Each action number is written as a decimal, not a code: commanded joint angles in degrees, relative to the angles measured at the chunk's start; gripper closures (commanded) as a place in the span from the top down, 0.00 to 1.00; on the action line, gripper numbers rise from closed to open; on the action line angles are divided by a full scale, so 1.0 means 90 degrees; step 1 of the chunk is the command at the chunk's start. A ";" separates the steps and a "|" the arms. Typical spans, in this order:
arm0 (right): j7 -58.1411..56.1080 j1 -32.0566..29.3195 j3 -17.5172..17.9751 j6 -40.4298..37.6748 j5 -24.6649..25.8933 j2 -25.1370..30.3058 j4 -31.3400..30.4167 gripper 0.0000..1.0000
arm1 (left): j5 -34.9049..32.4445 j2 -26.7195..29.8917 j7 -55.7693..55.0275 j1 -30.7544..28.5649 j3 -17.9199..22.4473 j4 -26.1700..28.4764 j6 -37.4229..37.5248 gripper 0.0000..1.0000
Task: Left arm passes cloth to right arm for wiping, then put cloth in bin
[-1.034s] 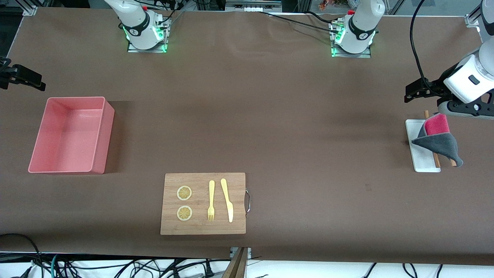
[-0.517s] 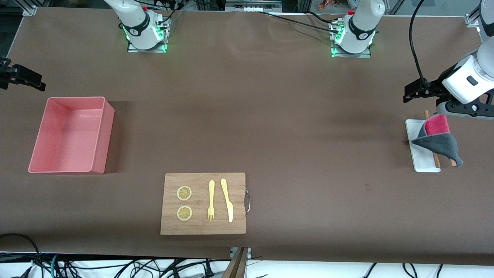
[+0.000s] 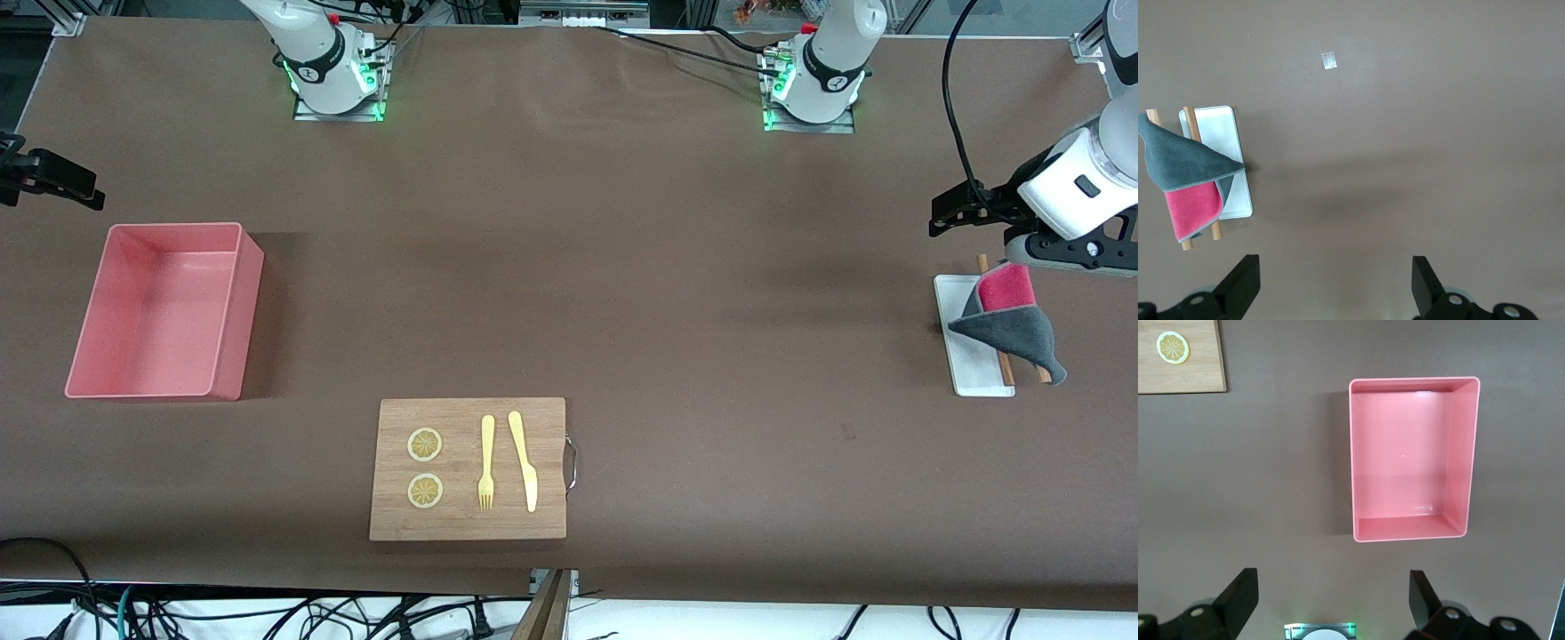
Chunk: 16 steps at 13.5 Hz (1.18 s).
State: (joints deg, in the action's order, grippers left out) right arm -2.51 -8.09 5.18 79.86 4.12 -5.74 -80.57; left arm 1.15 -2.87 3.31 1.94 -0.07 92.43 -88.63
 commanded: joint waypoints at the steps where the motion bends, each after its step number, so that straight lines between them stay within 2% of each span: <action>1: 0.0064 -0.0029 -0.0009 0.0023 -0.0087 0.0003 0.0027 1.00 | -0.0040 -0.0101 -0.0045 0.0019 -0.0002 -0.0211 0.0150 1.00; 7: 0.0064 -0.0029 -0.0009 0.0023 -0.0087 -0.0006 0.0027 1.00 | -0.0098 -0.0247 -0.0026 -0.0108 0.0066 -0.0192 0.0258 1.00; 9: 0.0064 -0.0029 -0.0009 0.0023 -0.0087 -0.0006 0.0027 1.00 | -0.0478 -0.0257 0.0013 -0.0332 0.0057 -0.0191 0.0365 1.00; 13: 0.0064 -0.0029 -0.0009 0.0013 -0.0087 -0.0006 0.0027 1.00 | -0.0548 -0.0665 0.1142 -0.1287 0.0066 -0.0230 0.0297 1.00; 16: 0.0064 -0.0029 -0.0009 0.0013 -0.0087 0.0003 0.0027 1.00 | -0.0470 -0.1339 0.2381 -0.2108 0.0056 -0.0834 0.0190 1.00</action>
State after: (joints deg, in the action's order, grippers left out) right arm -2.50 -8.11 5.08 79.87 4.12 -5.75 -80.57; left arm -3.38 -9.73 17.69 -13.59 0.90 90.84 -87.72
